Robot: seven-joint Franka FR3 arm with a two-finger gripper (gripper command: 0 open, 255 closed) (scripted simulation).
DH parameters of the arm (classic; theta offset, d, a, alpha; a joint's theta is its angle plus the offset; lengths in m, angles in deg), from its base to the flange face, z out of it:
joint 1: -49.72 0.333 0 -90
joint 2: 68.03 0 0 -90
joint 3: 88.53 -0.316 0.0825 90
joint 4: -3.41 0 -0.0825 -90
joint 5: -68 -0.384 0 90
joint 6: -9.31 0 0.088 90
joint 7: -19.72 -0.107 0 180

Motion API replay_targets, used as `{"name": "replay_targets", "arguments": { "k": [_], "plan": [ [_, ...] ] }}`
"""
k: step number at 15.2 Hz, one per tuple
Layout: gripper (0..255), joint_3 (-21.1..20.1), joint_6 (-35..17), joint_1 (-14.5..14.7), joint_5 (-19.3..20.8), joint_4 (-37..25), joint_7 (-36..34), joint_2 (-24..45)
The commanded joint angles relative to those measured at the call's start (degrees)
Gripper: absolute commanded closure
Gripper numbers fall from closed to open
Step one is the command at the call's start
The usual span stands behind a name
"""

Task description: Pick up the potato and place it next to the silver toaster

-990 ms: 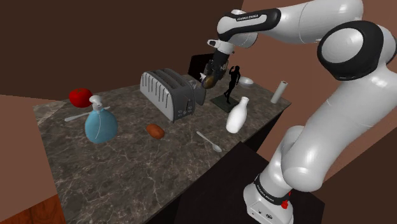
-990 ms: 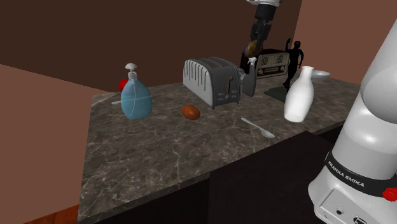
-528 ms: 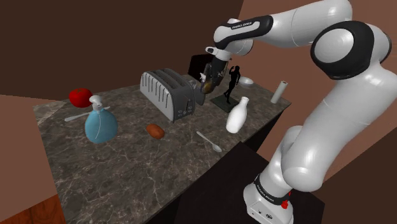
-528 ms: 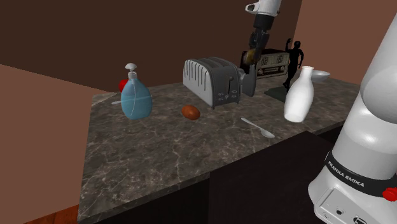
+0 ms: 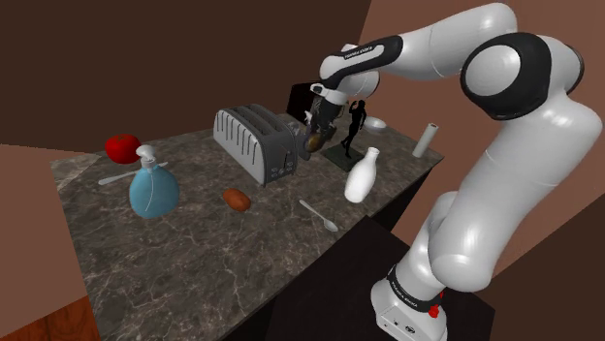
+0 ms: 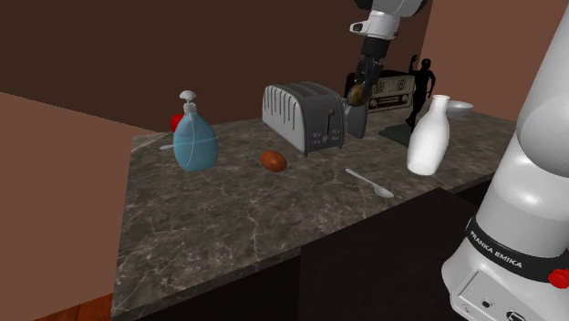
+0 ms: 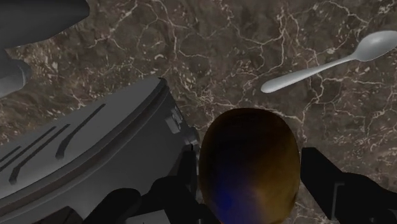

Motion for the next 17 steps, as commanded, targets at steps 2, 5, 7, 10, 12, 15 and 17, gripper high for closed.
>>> {"name": "replay_targets", "arguments": {
  "k": [2,5,7,10,12,15,17],
  "plan": [
    [255,0.0,-2.1,-0.1,-1.2,1.2,1.2,1.2],
    [255,-0.1,-4.0,-0.2,-2.6,2.2,2.4,2.7],
    [255,-0.2,-5.3,-0.3,-3.6,2.8,3.3,3.7],
    [255,-0.4,-7.2,-0.4,-5.3,3.6,4.7,5.3],
    [255,-0.6,-8.4,-0.6,-6.5,4.0,5.7,6.4],
    [255,-1.0,-10.1,-0.9,-8.3,4.6,7.3,8.2],
    [255,-1.4,-11.2,-1.1,-9.7,4.9,8.4,9.4]
  ]
}}
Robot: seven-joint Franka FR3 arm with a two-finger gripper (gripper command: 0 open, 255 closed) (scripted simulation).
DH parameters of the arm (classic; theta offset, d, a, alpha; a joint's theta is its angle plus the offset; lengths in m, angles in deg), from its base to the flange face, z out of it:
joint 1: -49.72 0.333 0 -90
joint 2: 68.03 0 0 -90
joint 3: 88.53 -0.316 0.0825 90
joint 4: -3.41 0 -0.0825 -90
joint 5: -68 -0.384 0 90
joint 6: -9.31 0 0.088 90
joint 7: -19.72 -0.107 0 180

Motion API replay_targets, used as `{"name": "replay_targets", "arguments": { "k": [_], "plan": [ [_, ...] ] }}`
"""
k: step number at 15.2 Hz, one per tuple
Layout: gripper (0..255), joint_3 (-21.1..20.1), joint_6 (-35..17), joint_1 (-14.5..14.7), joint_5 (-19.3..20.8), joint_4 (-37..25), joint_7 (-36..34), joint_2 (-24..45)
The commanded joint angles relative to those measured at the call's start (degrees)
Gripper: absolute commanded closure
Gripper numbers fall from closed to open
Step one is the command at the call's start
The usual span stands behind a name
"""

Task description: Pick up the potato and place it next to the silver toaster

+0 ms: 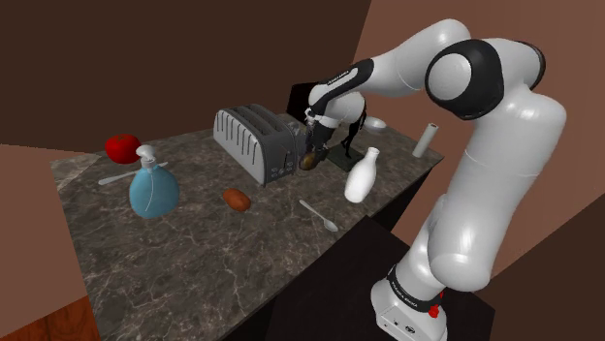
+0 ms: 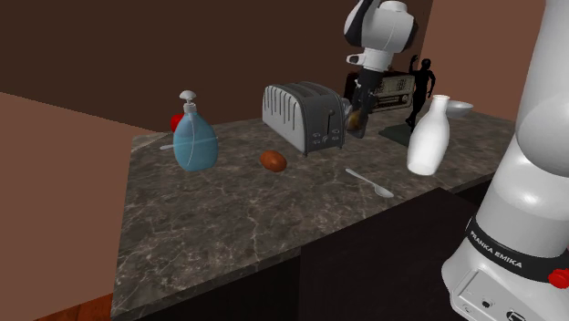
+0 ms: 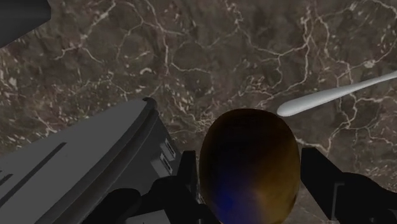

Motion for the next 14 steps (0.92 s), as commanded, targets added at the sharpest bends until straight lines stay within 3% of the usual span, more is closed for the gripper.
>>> {"name": "replay_targets", "arguments": {
  "k": [1,14],
  "plan": [
    [255,-0.4,-1.3,-0.3,-1.4,0.4,1.2,1.2],
    [255,-4.3,-7.8,-3.0,-10.9,0.8,8.8,9.9]
  ]
}}
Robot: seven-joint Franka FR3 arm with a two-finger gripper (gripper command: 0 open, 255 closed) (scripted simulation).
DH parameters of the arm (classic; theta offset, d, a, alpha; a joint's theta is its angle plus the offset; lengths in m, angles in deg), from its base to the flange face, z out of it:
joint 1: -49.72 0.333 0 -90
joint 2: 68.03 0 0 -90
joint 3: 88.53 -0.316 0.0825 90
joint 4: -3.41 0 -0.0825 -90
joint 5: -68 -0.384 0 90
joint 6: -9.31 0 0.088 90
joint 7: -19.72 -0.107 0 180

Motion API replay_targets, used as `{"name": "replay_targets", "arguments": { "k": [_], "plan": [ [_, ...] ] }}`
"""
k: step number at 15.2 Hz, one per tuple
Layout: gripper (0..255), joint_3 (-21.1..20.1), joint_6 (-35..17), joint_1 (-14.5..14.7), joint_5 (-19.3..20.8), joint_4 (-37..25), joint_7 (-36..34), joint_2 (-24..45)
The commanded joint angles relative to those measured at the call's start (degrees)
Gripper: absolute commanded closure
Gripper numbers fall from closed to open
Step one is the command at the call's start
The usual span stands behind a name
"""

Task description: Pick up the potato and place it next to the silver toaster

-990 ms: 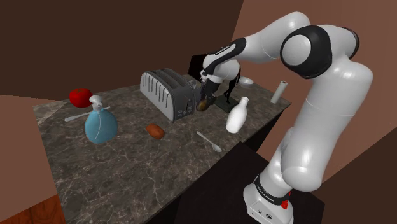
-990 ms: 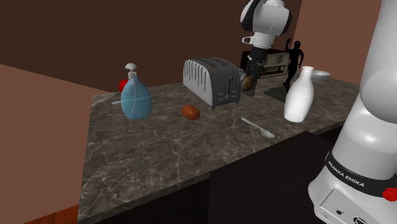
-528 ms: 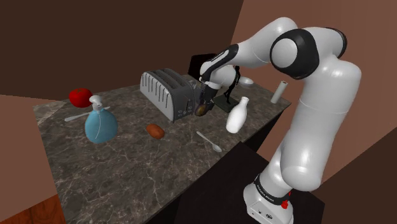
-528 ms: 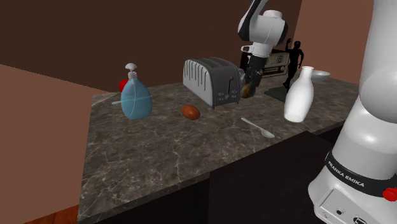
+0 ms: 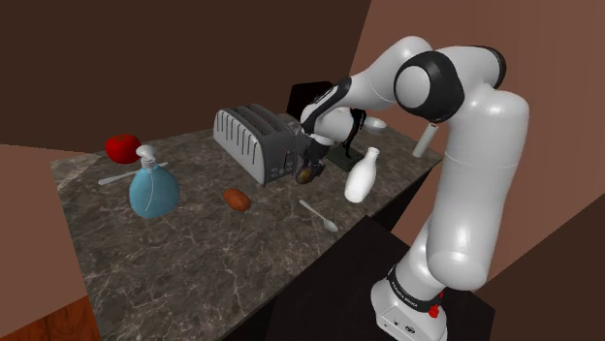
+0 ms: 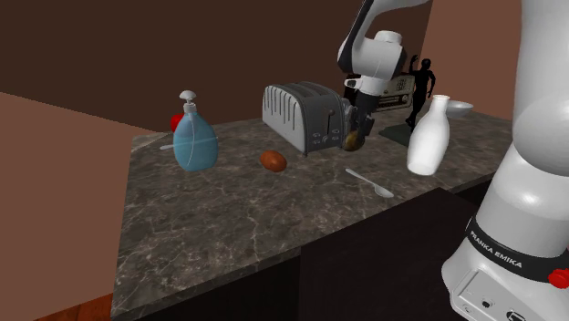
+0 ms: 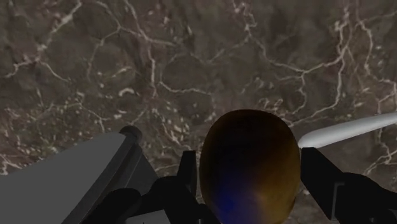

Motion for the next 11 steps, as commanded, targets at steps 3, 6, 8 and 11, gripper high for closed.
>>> {"name": "replay_targets", "arguments": {
  "k": [3,6,8,11],
  "plan": [
    [255,-1.7,-1.9,-1.1,-3.1,-0.4,2.4,3.0],
    [255,-2.9,-3.1,-2.0,-5.2,-0.7,4.0,5.0],
    [255,-2.9,-3.1,-2.0,-5.2,-0.7,4.0,5.0],
    [255,-2.9,-3.1,-2.0,-5.2,-0.7,4.0,5.0]
  ]
}}
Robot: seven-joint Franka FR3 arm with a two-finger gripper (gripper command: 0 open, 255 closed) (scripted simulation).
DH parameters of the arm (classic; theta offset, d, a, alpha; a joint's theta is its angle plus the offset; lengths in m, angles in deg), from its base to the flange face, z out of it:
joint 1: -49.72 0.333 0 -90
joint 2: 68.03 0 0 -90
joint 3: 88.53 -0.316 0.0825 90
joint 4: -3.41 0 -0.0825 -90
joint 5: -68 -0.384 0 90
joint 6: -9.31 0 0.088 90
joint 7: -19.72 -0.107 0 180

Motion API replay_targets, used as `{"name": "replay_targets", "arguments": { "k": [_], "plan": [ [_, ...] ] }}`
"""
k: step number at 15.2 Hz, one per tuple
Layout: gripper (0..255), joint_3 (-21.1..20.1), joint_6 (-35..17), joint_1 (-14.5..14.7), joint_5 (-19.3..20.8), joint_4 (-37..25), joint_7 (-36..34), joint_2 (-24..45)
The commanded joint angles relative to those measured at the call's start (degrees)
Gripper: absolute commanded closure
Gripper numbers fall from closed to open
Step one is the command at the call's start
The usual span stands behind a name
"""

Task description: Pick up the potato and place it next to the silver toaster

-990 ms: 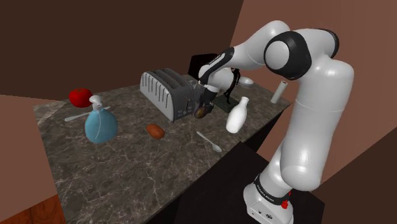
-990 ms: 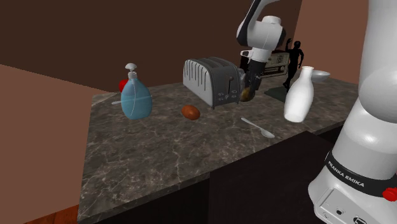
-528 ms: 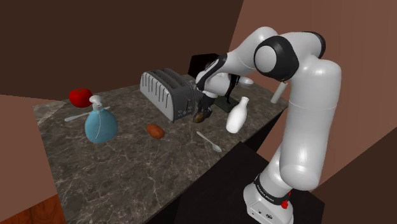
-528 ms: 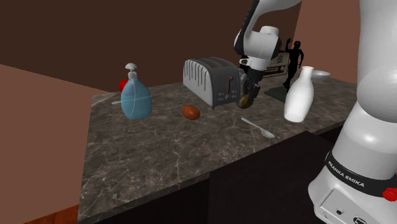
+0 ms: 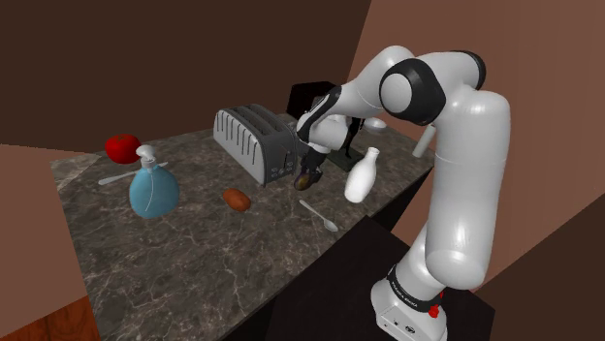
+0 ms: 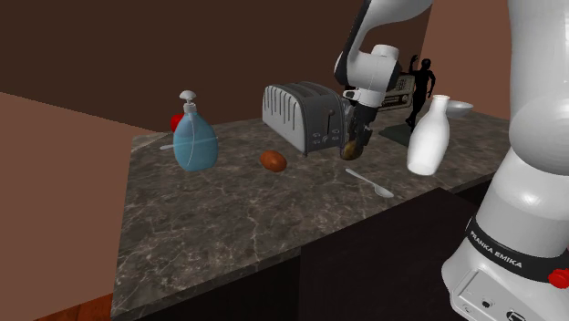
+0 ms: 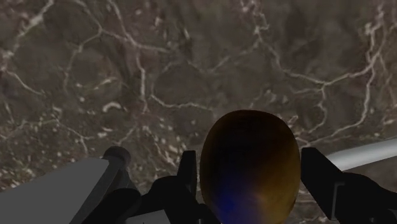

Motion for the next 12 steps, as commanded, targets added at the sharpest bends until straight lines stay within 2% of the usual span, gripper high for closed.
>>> {"name": "replay_targets", "arguments": {
  "k": [1,2,3,8,12],
  "plan": [
    [255,0.0,0.0,0.0,0.0,0.0,0.0,0.0],
    [255,0.0,0.0,0.0,0.0,0.0,0.0,0.0],
    [0,0.0,0.0,0.0,0.0,0.0,0.0,0.0],
    [0,0.0,0.0,0.0,0.0,0.0,0.0,0.0],
    [0,4.1,4.5,2.0,6.7,0.6,-4.4,-6.4]
  ]
}}
